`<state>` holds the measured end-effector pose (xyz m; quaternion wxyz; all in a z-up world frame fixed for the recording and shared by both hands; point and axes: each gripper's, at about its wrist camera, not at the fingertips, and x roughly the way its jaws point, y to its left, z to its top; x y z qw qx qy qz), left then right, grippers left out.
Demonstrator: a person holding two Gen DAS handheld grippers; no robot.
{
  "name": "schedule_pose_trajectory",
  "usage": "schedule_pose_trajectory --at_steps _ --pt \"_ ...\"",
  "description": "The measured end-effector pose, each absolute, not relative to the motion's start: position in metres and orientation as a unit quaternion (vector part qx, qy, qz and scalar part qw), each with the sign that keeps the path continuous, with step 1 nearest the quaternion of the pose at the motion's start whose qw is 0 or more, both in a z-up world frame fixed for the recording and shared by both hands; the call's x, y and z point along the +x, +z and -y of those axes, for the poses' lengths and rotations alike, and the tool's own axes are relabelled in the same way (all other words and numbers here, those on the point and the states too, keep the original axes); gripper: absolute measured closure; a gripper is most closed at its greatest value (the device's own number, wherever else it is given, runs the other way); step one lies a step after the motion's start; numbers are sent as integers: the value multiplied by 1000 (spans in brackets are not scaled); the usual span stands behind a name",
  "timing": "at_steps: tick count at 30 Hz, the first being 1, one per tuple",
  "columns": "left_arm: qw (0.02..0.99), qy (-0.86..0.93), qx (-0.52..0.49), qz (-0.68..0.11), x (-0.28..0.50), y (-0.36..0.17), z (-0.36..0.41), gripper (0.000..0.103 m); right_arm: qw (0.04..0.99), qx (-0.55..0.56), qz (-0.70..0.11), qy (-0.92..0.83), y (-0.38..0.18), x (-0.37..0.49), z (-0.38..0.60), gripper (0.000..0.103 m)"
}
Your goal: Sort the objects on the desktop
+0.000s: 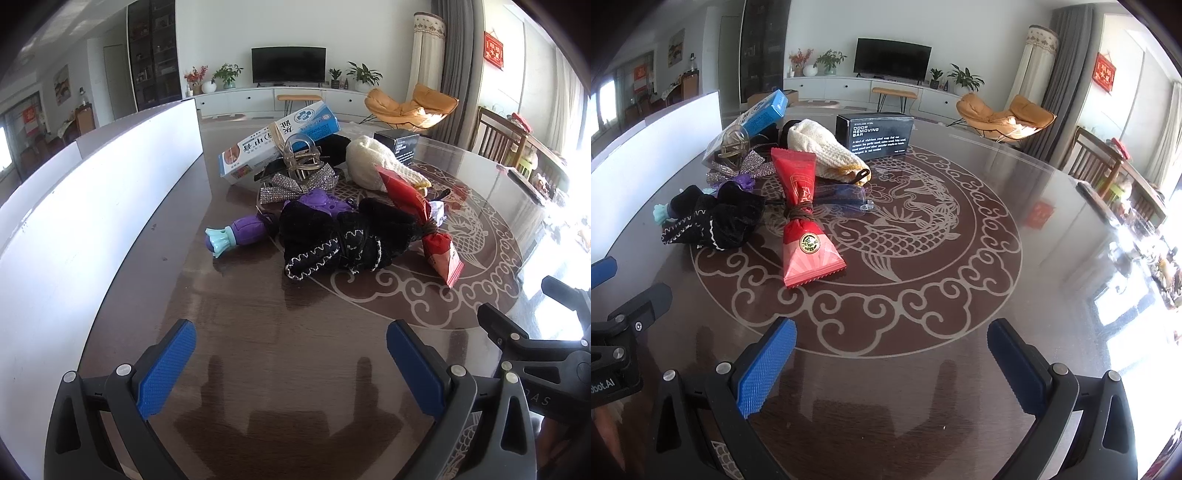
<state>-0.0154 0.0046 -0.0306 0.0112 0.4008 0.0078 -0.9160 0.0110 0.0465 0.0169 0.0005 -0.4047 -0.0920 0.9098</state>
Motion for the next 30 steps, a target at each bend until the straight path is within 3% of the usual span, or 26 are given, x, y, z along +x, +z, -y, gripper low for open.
schedule_pose_trajectory --at_steps 30 --pt "13 -916 401 -3 -15 -31 -7 0 -11 -414 90 906 14 7 -44 0"
